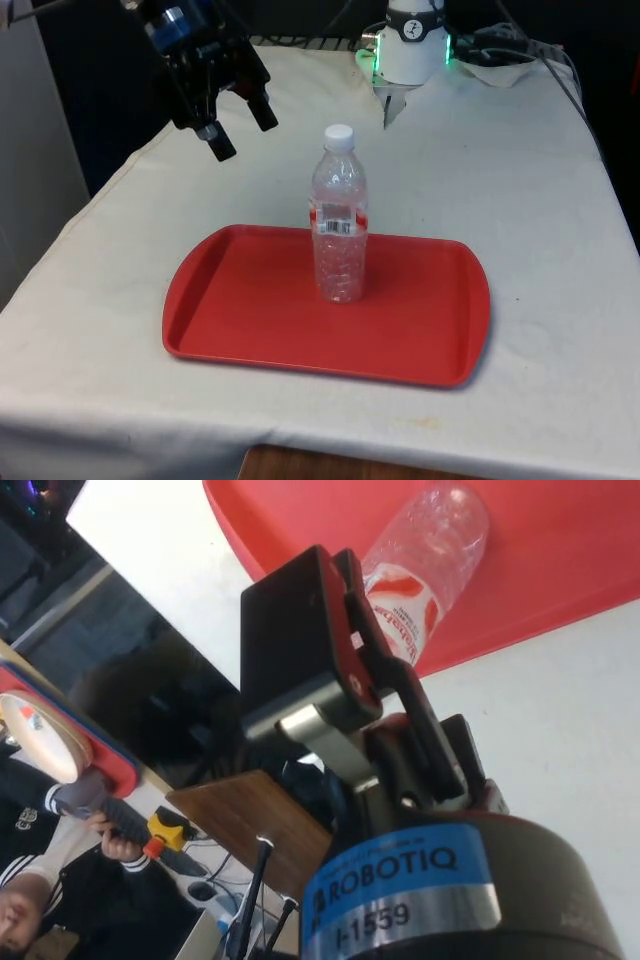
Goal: Place the bottle upright on the tray.
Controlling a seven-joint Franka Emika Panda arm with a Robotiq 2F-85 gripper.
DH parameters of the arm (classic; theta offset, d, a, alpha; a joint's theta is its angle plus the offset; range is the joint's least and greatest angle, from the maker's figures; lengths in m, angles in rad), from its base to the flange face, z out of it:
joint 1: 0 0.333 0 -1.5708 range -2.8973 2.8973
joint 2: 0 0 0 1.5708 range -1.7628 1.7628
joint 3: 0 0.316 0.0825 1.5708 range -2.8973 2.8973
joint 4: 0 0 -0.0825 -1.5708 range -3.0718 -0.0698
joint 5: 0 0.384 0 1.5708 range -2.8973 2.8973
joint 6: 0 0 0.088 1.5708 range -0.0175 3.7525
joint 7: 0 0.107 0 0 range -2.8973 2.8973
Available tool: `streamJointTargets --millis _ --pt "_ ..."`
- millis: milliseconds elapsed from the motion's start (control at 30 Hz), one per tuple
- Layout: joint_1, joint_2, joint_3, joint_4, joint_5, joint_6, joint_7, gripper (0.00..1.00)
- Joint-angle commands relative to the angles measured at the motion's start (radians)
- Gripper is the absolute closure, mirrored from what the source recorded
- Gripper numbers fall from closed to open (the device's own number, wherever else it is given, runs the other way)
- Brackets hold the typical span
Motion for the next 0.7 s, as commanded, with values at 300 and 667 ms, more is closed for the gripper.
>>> streamJointTargets --millis 300,667 --pt "0.018 0.0 -0.024 0.008 -0.019 0.016 0.014 0.0" --pt "0.044 0.003 -0.052 0.019 -0.056 0.05 0.039 0.0"
